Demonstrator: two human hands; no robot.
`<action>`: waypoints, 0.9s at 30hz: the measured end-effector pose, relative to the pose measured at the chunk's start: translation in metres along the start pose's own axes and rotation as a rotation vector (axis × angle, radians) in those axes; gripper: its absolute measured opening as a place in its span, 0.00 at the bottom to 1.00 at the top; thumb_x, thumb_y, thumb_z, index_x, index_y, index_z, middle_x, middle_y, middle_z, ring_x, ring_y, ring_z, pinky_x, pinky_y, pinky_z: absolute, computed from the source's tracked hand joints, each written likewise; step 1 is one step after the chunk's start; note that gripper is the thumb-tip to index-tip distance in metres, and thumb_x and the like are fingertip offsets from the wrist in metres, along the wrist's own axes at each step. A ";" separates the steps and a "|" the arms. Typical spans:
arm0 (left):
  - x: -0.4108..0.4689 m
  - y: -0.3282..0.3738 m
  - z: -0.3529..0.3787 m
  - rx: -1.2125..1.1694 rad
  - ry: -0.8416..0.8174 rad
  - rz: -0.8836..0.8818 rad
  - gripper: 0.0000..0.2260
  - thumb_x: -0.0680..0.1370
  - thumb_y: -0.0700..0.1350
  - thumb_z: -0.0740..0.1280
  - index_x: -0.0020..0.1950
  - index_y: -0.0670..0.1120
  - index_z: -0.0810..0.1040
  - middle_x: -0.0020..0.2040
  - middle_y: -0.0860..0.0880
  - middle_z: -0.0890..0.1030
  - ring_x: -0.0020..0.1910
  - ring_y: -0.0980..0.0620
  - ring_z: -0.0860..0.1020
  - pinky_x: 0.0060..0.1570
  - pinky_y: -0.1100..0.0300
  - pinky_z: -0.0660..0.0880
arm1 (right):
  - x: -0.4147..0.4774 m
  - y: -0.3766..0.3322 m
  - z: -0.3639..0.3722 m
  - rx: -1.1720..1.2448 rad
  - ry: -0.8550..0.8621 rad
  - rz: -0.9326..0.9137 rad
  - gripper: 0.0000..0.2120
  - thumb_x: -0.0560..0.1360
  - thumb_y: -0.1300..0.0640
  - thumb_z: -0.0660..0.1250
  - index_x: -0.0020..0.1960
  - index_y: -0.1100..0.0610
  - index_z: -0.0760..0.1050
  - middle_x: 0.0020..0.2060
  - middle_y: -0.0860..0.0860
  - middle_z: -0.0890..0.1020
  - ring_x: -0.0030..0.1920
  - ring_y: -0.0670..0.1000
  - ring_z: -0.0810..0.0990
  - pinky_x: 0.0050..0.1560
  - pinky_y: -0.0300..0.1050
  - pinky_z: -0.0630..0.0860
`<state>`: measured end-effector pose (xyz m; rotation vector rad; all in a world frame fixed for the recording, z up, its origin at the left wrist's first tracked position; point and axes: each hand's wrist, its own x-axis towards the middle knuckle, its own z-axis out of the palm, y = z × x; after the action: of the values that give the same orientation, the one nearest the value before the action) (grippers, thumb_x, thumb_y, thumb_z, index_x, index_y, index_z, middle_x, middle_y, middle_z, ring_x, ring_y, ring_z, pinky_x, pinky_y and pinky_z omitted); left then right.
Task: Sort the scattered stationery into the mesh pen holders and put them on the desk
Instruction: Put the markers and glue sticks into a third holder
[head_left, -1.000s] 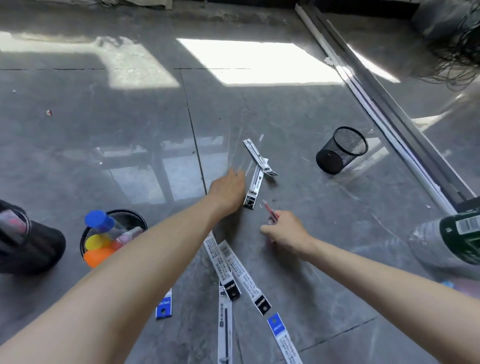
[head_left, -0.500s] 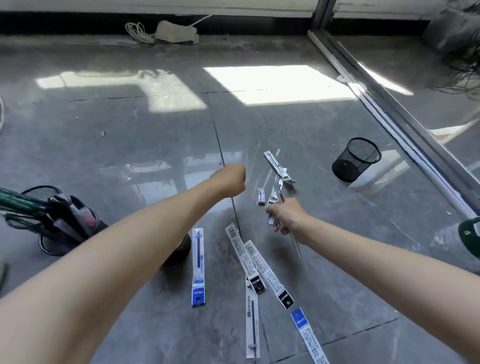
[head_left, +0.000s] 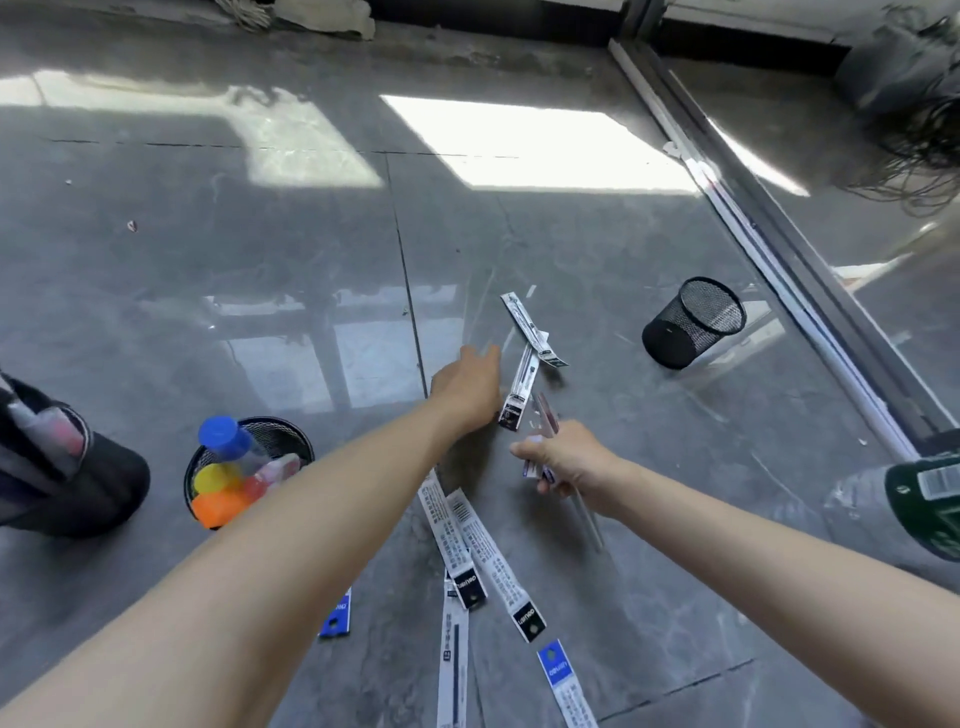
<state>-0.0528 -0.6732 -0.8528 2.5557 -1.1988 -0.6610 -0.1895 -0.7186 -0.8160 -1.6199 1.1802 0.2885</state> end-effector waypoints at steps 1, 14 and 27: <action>0.004 0.005 0.007 0.002 -0.002 -0.003 0.13 0.79 0.45 0.61 0.63 0.45 0.66 0.60 0.40 0.67 0.50 0.36 0.75 0.44 0.52 0.68 | 0.004 0.004 -0.004 -0.003 -0.003 0.009 0.11 0.74 0.59 0.68 0.35 0.56 0.69 0.26 0.53 0.74 0.16 0.45 0.69 0.19 0.31 0.58; -0.061 -0.002 -0.080 0.074 -0.152 0.102 0.15 0.75 0.42 0.65 0.59 0.37 0.70 0.55 0.39 0.77 0.53 0.41 0.76 0.42 0.57 0.68 | -0.004 -0.036 0.011 0.225 0.027 -0.052 0.08 0.76 0.58 0.62 0.39 0.60 0.71 0.19 0.51 0.75 0.15 0.46 0.68 0.22 0.31 0.57; -0.185 -0.123 -0.150 -0.200 0.046 -0.019 0.06 0.72 0.38 0.71 0.48 0.41 0.79 0.37 0.50 0.74 0.31 0.52 0.76 0.28 0.65 0.71 | -0.061 -0.123 0.110 0.048 -0.237 -0.274 0.04 0.71 0.63 0.71 0.41 0.60 0.75 0.29 0.55 0.78 0.20 0.46 0.69 0.21 0.32 0.60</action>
<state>-0.0005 -0.4486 -0.7166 2.4057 -1.0389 -0.6860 -0.0807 -0.5991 -0.7453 -1.6327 0.7709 0.2648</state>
